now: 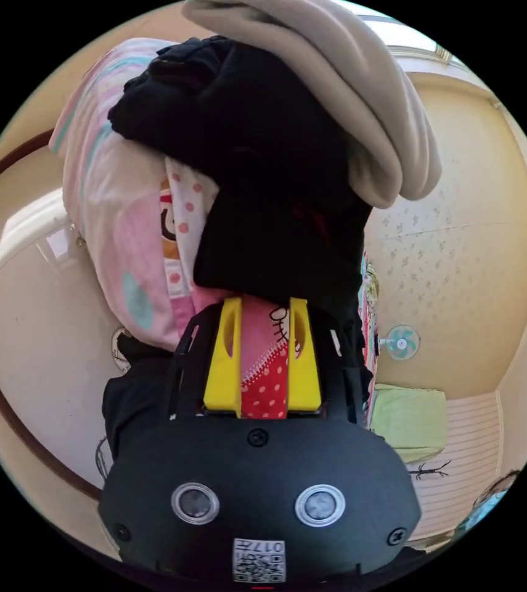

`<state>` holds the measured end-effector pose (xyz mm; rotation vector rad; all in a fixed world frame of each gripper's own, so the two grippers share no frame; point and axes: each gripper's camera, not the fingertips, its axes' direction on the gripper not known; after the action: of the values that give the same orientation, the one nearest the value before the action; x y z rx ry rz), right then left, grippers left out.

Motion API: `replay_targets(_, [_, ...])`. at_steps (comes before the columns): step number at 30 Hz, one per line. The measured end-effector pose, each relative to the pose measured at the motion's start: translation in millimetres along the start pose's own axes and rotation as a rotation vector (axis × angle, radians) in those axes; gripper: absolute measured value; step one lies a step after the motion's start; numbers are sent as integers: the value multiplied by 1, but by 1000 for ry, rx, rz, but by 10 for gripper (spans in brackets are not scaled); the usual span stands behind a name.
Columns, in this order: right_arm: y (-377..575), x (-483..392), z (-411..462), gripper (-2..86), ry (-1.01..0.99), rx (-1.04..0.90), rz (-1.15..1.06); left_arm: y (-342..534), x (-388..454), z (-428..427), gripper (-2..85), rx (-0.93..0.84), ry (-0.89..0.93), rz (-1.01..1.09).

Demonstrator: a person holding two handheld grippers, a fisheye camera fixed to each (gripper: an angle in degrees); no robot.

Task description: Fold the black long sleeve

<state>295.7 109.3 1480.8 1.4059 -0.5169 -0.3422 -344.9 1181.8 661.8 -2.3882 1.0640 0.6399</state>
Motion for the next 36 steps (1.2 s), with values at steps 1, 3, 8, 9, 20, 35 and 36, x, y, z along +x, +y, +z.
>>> replay_targets(1, [7,6,-11,3,-59,13,-6,5,-6,-3,98,66,69,-42])
replay_targets(3, [16,18,-25,3,-189,27,-18,16,-10,-9,56,199,146,-35])
replay_targets(8, [38,38,-64,3,-367,66,-33,46,31,-13,29,285,110,151])
replay_targets(9, [40,37,-69,3,-370,66,-51,54,43,-17,28,319,89,190])
replay_targets(20, [75,86,-154,4,-689,233,-114,173,388,165,27,63,216,1244])
replay_targets(35, [63,122,-198,4,-757,272,-47,374,329,400,77,-442,35,1362])
replay_targets(36, [62,122,-198,4,-756,271,-46,367,322,389,81,-419,-12,1331])
